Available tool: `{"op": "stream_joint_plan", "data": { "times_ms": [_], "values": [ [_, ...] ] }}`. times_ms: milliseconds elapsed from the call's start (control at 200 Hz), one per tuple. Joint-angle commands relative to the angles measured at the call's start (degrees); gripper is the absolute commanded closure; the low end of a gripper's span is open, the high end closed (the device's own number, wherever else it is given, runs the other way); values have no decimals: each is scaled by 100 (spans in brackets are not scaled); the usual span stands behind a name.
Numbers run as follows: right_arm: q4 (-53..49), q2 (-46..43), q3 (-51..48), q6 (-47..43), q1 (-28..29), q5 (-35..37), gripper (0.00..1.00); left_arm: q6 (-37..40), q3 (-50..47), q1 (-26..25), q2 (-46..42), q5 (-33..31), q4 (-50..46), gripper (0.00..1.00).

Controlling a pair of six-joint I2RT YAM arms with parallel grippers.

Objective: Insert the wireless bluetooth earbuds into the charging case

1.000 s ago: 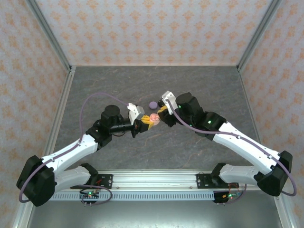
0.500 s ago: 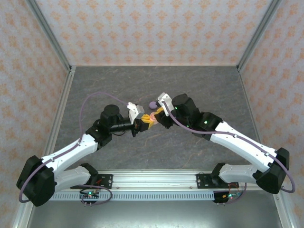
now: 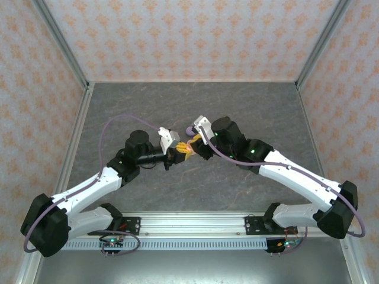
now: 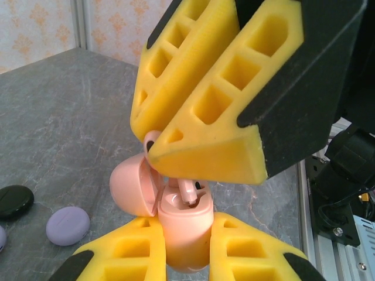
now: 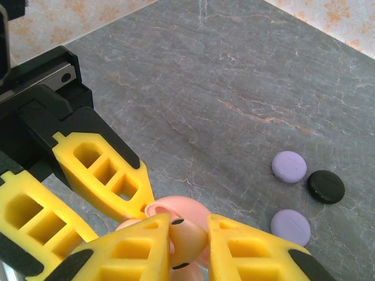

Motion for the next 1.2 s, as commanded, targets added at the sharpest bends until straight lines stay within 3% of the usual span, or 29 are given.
{"op": "stream_joint_plan", "data": {
  "times_ms": [0, 1196],
  "values": [
    [-16, 54, 85, -41, 40, 78, 80, -57, 185, -51, 8, 110, 224, 100],
    [-12, -119, -189, -140, 45, 13, 80, -85, 244, -53, 86, 80, 237, 100]
  ]
}}
